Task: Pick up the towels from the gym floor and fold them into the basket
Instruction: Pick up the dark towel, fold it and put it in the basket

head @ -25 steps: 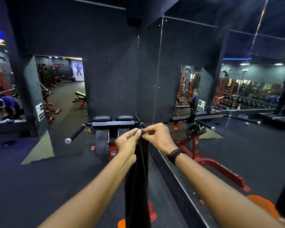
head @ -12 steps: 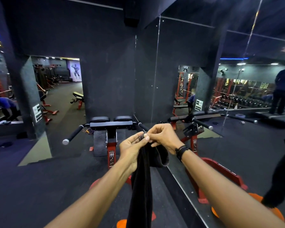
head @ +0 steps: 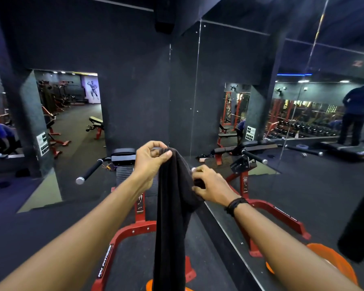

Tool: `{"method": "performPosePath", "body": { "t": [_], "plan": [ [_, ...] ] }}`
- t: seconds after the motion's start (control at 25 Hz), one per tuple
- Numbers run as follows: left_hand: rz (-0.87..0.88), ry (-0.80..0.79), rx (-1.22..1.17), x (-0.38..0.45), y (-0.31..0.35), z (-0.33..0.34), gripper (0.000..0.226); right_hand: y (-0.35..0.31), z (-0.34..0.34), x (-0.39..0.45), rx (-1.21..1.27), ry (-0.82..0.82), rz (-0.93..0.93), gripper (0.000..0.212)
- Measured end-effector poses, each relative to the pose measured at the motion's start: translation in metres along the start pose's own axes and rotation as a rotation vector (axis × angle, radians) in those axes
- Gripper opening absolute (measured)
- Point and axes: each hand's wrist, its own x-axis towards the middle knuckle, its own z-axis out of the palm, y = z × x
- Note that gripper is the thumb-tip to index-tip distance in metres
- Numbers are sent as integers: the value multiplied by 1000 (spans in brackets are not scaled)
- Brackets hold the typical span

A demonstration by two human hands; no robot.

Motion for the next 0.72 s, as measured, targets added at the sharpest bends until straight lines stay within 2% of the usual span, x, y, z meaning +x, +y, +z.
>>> {"method": "performPosePath", "body": {
  "t": [0.08, 0.12, 0.16, 0.24, 0.32, 0.56, 0.64, 0.72],
  "plan": [
    [42, 17, 39, 8, 5, -12, 27, 11, 4, -5, -171, -260, 51, 39],
    [72, 31, 116, 12, 6, -20, 27, 16, 2, -6, -205, -338, 72, 46],
    [113, 35, 246, 17, 5, -32, 26, 22, -4, -6, -202, -332, 83, 45],
    [224, 6, 613, 24, 2, -57, 24, 33, -23, 1, -73, -132, 120, 35],
    [308, -68, 844, 25, 0, -79, 27, 40, -41, 9, 90, 40, 132, 27],
    [506, -158, 1045, 27, -3, -101, 22, 20, -56, 23, 340, 165, 60, 27],
    [421, -156, 982, 28, -3, -103, 22, 22, -56, 23, 417, 205, 53, 22],
    [273, -137, 880, 27, -6, -104, 28, 27, -52, 23, 513, 236, 88, 31]
  ]
}}
